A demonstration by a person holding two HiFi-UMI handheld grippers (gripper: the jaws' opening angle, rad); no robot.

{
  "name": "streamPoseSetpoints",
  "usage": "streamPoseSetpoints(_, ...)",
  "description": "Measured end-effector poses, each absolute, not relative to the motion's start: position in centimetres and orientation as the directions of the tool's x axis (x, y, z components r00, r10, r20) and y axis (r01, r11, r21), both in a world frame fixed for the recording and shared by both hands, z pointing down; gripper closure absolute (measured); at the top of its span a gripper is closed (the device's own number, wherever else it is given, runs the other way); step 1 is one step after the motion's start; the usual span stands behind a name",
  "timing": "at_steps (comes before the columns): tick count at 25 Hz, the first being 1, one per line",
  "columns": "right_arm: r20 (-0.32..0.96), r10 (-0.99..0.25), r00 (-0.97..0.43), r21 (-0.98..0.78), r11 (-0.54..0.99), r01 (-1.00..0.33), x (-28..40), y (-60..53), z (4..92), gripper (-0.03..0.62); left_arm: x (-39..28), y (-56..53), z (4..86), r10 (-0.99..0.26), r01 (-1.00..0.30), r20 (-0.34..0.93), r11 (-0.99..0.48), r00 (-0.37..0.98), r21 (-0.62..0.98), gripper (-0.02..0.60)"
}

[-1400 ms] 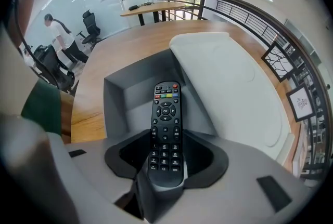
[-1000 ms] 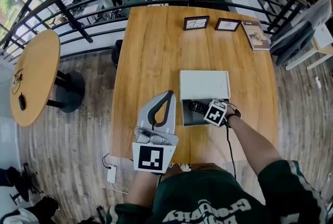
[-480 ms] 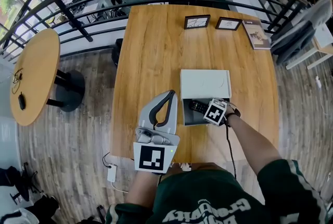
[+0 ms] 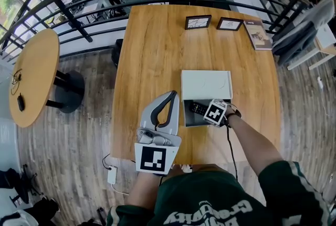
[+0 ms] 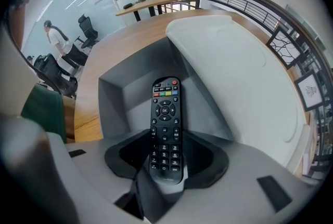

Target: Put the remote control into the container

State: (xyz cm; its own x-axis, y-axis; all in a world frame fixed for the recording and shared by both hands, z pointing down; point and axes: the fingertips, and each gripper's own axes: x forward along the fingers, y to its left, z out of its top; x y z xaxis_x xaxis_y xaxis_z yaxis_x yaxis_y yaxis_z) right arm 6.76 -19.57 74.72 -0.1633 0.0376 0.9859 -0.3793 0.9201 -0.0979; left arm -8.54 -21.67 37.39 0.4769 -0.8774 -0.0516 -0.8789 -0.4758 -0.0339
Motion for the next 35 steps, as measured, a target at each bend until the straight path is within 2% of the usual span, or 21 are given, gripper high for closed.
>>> streamPoseSetpoints(4, 0.975, 0.060, -0.212, -0.139, 0.913, -0.384, 6.0, -19.0, 74.8, 0.395, -8.4, -21.5, 37.4, -0.874, -0.875, -0.051, -0.482, 0.483, -0.034, 0.583)
streamPoseSetpoints(7, 0.981, 0.013, -0.195, -0.087, 0.923, -0.374, 6.2, -19.8, 74.7, 0.395, -8.2, -21.4, 37.3, -0.872, -0.873, -0.052, -0.486, 0.487, -0.036, 0.583)
streamPoseSetpoints(20, 0.982, 0.006, -0.188, -0.086, 0.904, -0.419, 6.9, -19.5, 75.0, 0.394, -7.4, -20.8, 37.5, -0.864, -0.865, -0.039, -0.501, 0.502, -0.043, 0.583)
streamPoseSetpoints(24, 0.976, -0.052, -0.214, -0.041, 0.911, -0.409, 6.2, -20.1, 74.9, 0.393, -7.3, -20.7, 37.5, -0.865, -0.865, -0.036, -0.499, 0.501, -0.045, 0.583)
streamPoseSetpoints(35, 0.965, -0.088, -0.248, -0.029, 0.902, -0.432, 6.6, -20.0, 74.6, 0.395, -6.6, -20.4, 37.2, -0.858, -0.858, -0.040, -0.511, 0.513, -0.046, 0.583)
